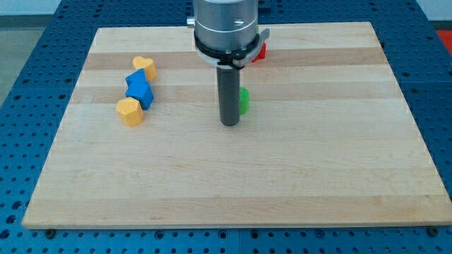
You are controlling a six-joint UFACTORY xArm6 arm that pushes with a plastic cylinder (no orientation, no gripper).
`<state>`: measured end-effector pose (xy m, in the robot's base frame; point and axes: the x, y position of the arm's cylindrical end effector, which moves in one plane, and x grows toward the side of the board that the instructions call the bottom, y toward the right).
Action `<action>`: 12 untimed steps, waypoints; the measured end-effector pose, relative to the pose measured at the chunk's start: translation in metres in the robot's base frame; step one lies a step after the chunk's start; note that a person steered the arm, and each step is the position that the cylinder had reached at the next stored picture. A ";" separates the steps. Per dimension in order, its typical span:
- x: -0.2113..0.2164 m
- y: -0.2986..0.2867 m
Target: Push green circle left to the red star
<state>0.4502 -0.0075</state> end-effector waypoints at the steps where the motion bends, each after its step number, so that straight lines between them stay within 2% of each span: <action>1: -0.006 0.015; 7: -0.129 0.021; 10: -0.136 0.020; 12: -0.126 -0.009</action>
